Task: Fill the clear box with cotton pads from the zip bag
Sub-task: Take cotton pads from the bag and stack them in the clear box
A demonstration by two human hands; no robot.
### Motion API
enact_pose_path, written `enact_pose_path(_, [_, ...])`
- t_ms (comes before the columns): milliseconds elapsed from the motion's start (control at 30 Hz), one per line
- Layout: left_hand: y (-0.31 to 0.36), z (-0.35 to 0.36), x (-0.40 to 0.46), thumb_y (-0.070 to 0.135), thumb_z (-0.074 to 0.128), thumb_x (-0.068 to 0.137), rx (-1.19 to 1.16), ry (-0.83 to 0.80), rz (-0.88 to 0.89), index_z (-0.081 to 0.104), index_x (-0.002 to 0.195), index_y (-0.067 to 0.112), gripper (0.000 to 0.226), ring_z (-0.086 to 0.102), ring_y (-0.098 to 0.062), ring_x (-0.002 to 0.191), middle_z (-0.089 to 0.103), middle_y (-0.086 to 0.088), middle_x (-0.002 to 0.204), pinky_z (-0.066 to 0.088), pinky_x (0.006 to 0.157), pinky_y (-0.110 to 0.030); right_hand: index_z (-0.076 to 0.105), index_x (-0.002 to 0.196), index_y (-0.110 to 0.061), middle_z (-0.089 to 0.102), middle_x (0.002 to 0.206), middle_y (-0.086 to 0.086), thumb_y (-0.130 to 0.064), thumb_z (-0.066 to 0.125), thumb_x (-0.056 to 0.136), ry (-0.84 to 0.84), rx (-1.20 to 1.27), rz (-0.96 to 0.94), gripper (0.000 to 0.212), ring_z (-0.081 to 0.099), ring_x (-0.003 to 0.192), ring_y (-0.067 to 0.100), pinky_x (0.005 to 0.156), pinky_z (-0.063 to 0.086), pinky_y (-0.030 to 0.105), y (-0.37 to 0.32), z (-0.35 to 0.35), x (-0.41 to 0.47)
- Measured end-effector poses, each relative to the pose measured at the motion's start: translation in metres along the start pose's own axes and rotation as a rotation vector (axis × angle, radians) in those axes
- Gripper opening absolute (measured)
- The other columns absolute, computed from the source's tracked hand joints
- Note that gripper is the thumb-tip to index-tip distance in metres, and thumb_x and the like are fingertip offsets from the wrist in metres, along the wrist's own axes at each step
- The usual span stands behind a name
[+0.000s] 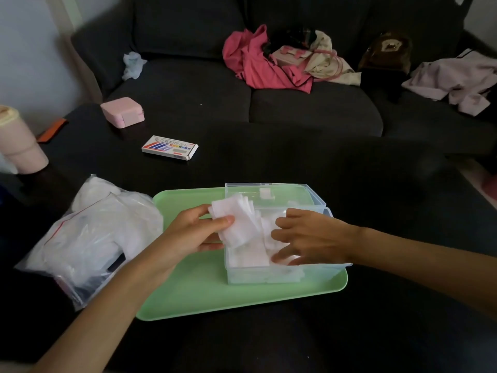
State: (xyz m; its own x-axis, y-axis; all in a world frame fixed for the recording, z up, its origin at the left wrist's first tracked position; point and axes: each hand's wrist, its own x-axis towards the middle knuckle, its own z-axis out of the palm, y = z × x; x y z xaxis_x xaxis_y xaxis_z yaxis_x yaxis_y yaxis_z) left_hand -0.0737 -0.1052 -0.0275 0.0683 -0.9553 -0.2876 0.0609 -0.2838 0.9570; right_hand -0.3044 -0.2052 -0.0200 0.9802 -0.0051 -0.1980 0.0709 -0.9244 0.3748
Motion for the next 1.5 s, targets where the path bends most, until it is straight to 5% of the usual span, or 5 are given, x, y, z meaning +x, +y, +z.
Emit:
enact_pose_path(233, [0.01,0.02,-0.001,0.019,0.067,0.084,-0.146,0.025,-0.048,0.068,0.103,0.012,0.02,0.072,-0.017,0.087,0.074,-0.005,0.096,0.059,0.074,-0.026,0.068,0.103,-0.03,0.063,0.074,-0.011,-0.046,0.067,0.079,0.525,0.846,0.861,0.029,0.058,0.065,0.001,0.063,0.044,0.016,0.007,-0.046,-0.035])
enact_pose_path(333, [0.013,0.051,-0.002,0.024,0.067,0.084,-0.208,0.076,-0.013,0.07,0.1,0.014,0.018,0.069,-0.013,0.092,0.074,-0.002,0.1,0.057,0.077,-0.024,0.062,0.119,-0.027,0.066,0.11,-0.008,-0.068,0.063,0.059,0.303,1.593,1.105,0.072,0.063,0.096,0.005,0.081,0.05,0.022,-0.006,-0.058,-0.027])
enact_pose_path(467, [0.014,0.084,-0.003,0.034,0.068,0.082,-0.106,0.157,0.074,0.069,0.098,0.019,0.022,0.061,0.003,0.077,0.069,0.008,0.089,0.046,0.065,-0.013,0.073,0.095,-0.016,0.073,0.102,-0.002,-0.034,0.068,0.081,0.507,2.046,1.107,0.023,0.066,0.099,0.011,0.092,0.05,0.027,-0.027,-0.044,-0.016])
enact_pose_path(1067, [0.012,0.065,0.033,0.051,0.069,0.077,1.026,0.002,0.202,0.073,0.095,0.035,0.025,0.062,-0.004,0.082,0.07,0.017,0.086,0.043,0.062,-0.02,0.067,0.098,-0.011,0.069,0.097,0.007,-0.006,0.069,0.082,0.372,1.64,1.394,0.017,0.067,0.092,0.02,0.082,0.055,0.029,-0.033,-0.007,-0.012])
enact_pose_path(1500, [0.002,0.056,0.027,0.045,0.059,0.088,1.117,-0.057,0.247,0.071,0.101,0.035,0.021,0.063,-0.006,0.092,0.071,0.014,0.1,0.041,0.068,-0.023,0.07,0.066,-0.023,0.072,0.069,-0.002,-0.028,0.073,0.078,0.22,1.407,1.303,0.014,0.067,0.068,0.008,0.07,0.055,0.021,-0.038,0.0,-0.014])
